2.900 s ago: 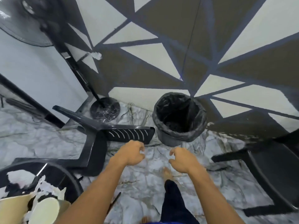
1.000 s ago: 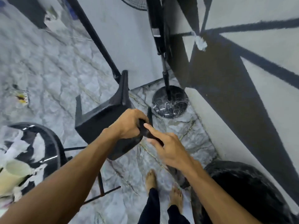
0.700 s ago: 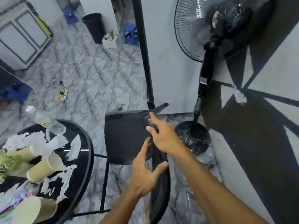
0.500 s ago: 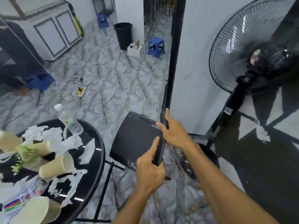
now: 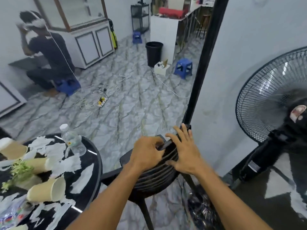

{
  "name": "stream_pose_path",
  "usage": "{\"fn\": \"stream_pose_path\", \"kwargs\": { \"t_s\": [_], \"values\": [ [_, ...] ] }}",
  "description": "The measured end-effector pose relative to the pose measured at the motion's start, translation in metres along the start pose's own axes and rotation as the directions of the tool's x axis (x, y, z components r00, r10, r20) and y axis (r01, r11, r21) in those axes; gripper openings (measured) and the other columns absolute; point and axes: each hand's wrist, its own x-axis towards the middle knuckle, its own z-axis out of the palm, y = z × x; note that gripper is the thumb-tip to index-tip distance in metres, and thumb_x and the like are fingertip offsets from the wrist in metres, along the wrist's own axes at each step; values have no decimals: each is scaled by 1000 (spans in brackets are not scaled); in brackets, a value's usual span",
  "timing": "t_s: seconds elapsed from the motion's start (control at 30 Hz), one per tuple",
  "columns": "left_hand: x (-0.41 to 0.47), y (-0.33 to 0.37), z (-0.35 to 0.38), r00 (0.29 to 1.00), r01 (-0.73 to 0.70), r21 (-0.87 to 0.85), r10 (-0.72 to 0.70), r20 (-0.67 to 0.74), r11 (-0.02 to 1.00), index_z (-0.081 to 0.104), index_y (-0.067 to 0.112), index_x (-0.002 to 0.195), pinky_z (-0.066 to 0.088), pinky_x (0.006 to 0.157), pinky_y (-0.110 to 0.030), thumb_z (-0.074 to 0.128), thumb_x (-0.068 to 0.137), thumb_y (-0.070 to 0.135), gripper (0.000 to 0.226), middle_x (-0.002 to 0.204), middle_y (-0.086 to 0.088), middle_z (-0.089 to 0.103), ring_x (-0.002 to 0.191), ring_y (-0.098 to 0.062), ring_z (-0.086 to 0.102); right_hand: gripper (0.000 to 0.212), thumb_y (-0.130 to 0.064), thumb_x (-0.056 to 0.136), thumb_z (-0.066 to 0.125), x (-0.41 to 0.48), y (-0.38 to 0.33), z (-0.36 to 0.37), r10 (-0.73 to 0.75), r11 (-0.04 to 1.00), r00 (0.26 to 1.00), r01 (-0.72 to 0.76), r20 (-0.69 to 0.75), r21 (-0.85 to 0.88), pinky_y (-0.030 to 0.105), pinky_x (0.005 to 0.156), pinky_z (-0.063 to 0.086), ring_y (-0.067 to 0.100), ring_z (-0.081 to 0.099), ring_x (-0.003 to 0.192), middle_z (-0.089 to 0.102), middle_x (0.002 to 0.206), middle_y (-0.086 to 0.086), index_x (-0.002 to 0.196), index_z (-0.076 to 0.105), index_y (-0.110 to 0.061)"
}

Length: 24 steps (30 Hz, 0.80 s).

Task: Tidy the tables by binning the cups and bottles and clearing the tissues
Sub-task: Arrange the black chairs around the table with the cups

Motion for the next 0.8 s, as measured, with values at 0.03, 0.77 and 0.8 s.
{"fn": "stream_pose_path", "kwargs": {
  "t_s": [0.03,0.77,0.8],
  "values": [
    [7,2,3,998,-57,86,58,-19,995,73,28,101,57,68,-36,73,80,32,21,82,8,74,73,-10,67,98,-57,62,81,10,12,3,-4,1000,1000,4,-1,-26,54,121,-7,34,-10,152,19,159,7,144,35,-28],
    [70,-17,96,997,-72,539,64,33,839,39,29,138,52,56,-35,42,92,66,59,92,5,69,75,-19,65,59,-59,57,84,77,171,-8,-33,994,994,43,-104,99,39,90,42,8,29,83,44,84,-11,85,47,-23],
    [67,-23,96,992,-116,549,120,29,828,42,28,133,48,50,-31,48,92,62,55,86,6,68,69,-18,64,59,-61,57,83,78,171,-8,-42,995,994,50,-99,88,37,88,41,10,32,83,44,83,-11,84,47,-23]
  ]
}}
